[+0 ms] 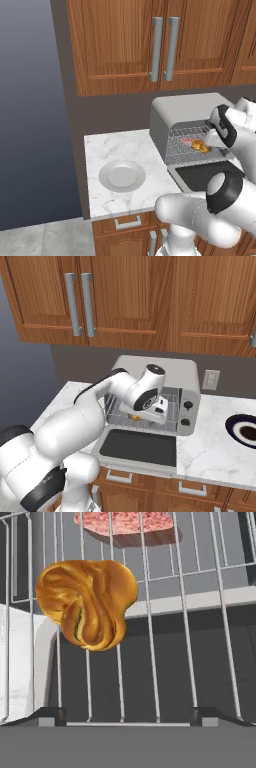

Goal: Open the toaster oven door. Place the bread on the top rack in the toaster oven and place the steak on the bottom rack.

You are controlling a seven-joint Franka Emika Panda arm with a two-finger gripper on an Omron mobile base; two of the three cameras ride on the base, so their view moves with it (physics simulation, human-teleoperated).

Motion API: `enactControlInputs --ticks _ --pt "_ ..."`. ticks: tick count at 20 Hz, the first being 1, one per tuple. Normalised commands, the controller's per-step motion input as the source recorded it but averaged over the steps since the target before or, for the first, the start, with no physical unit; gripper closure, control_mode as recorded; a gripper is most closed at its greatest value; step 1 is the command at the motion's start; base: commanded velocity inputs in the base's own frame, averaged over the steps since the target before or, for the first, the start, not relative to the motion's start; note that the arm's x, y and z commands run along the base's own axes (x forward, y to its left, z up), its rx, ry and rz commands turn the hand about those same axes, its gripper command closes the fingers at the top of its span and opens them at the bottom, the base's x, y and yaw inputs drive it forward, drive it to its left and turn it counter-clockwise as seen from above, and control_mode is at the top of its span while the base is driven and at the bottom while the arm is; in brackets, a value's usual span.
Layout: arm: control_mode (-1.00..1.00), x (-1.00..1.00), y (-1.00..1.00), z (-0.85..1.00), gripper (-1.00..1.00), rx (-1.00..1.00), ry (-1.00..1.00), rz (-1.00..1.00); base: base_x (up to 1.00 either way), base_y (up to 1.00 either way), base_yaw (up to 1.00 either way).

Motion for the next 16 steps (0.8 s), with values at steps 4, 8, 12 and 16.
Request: enactControlInputs --ticks 4,8,12,16 --pt "-1.00 -0.49 0.09 -0.18 -1.00 -0.14 0.00 0.02 0.00 0.00 0.00" --pt "-1.00 -0.25 0.27 -0.21 -1.00 -0.22 0.07 0.04 0.00 0.00 0.00" --pt "-1.00 -0.15 0.08 -0.21 -1.00 -0.01 0.05 0.00 0.00 0.00 0.00" --pt "-1.00 -0.04 0.02 -0.30 -1.00 0.06 0.08 0.00 0.00 0.00 0.00"
